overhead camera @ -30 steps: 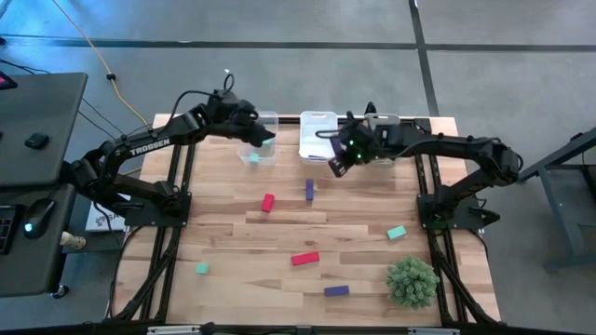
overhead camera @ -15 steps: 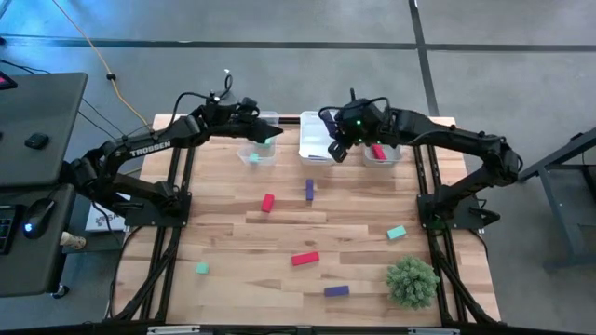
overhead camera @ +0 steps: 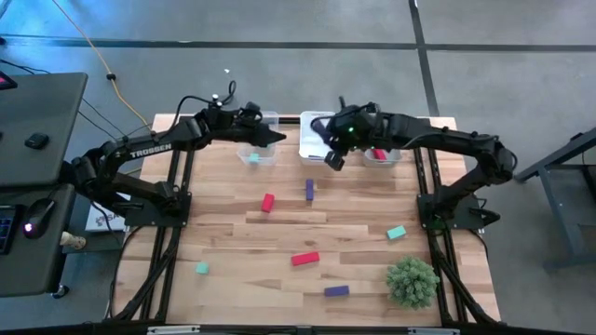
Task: Sort & place blocks by color
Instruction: Put the violet block into the white bin
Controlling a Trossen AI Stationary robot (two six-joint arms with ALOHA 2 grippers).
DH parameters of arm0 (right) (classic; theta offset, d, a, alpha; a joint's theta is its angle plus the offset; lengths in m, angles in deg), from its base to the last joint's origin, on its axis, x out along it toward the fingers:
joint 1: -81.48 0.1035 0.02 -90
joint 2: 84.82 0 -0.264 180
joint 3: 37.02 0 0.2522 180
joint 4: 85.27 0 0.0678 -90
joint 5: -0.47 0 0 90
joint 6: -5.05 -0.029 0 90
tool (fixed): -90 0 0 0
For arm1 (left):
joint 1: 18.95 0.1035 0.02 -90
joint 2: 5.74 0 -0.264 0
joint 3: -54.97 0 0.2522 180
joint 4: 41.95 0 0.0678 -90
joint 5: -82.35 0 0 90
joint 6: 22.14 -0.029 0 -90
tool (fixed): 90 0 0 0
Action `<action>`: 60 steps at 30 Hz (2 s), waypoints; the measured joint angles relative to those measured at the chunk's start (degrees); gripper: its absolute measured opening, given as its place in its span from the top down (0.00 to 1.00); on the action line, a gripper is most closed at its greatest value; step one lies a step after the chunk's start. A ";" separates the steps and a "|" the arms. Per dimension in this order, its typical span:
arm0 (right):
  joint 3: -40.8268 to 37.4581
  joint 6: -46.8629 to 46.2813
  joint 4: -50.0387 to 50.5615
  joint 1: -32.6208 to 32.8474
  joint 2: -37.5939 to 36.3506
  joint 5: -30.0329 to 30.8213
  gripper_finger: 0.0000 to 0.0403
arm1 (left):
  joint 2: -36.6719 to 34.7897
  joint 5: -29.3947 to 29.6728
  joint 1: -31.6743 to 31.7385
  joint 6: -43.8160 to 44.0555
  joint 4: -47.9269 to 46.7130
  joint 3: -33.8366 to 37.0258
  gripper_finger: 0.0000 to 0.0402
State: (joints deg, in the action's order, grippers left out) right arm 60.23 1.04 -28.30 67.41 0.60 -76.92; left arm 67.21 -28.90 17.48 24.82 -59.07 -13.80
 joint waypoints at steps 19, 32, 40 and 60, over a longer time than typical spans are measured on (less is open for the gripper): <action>-0.07 -2.54 3.14 12.37 10.56 -0.71 0.81 | 0.00 -0.01 -8.11 4.12 -5.07 0.00 0.74; -0.07 -4.78 3.04 16.63 14.25 3.28 0.81 | 0.01 6.59 -14.46 7.08 -11.04 0.01 0.74; -0.07 -4.93 0.75 17.00 14.30 3.49 0.81 | 0.52 6.80 -15.63 7.63 -10.85 0.02 0.74; 0.11 -1.51 -0.82 15.93 14.30 1.96 0.81 | 6.70 6.02 -17.09 9.89 -3.91 0.02 0.74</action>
State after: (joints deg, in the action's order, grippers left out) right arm 60.34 -0.47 -29.12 83.34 14.90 -74.96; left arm 73.91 -22.88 0.39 34.70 -62.98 -13.78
